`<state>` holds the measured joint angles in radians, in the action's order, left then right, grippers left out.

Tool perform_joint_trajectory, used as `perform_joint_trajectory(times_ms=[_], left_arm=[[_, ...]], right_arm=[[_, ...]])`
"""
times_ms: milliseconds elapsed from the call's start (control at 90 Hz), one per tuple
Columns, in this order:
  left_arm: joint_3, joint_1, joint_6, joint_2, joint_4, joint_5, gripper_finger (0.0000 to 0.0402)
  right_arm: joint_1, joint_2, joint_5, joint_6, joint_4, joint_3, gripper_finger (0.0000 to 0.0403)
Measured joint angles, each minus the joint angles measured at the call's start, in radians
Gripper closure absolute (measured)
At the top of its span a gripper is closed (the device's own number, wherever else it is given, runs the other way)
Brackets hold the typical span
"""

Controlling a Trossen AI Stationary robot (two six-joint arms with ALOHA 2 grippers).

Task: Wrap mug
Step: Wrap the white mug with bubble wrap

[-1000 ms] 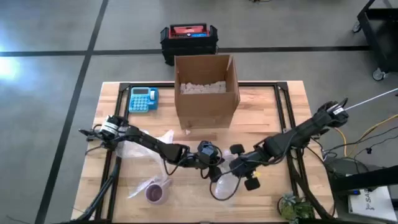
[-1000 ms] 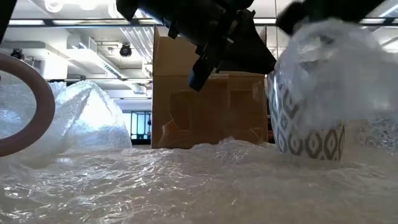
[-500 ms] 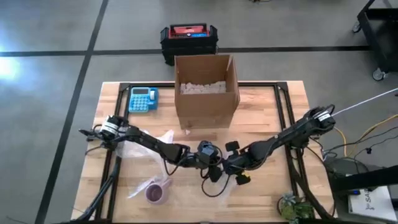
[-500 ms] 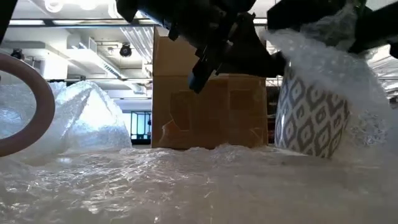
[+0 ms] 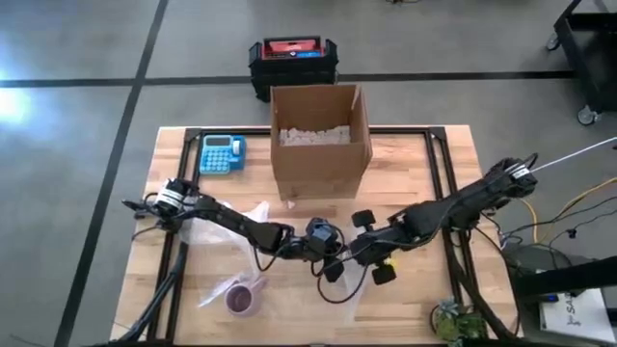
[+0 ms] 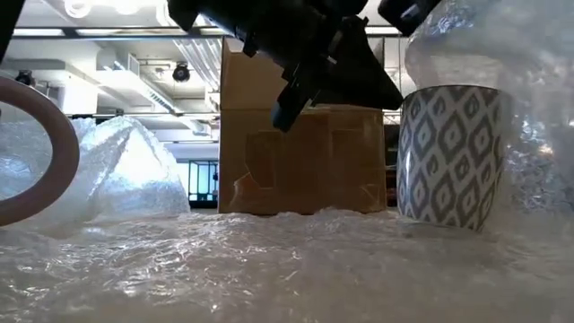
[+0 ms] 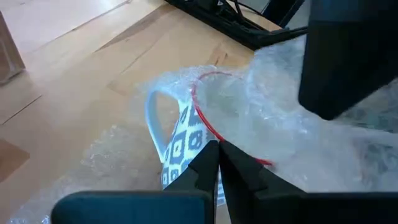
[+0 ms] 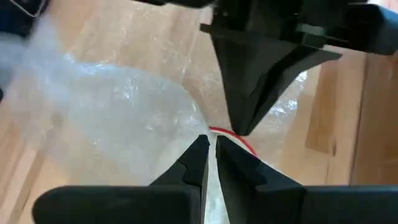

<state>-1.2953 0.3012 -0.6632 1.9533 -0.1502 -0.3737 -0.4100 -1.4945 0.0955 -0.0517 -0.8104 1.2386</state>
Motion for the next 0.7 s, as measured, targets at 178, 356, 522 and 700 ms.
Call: perform_joint_trajectory(times_ms=[178, 356, 522, 700], left_arm=[[0.0, 0.0, 0.0, 0.0, 0.001, 0.0, 0.0402], [0.0, 0.0, 0.0, 0.0, 0.002, 0.0, 0.0402], [0.0, 0.0, 0.0, 0.0, 0.002, 0.027, 0.0402], [0.0, 0.007, 0.0, -0.031, -0.008, 0.074, 0.0402]], right_arm=[[-0.022, 0.0, -0.003, 0.0, 0.025, -0.001, 0.0384], [-0.019, -0.016, -0.074, -0.014, 0.034, -0.069, 0.0384], [0.016, -0.071, -0.046, -0.047, 0.087, -0.173, 0.0384], [0.023, -0.11, 0.01, -0.032, 0.133, -0.182, 0.0384]])
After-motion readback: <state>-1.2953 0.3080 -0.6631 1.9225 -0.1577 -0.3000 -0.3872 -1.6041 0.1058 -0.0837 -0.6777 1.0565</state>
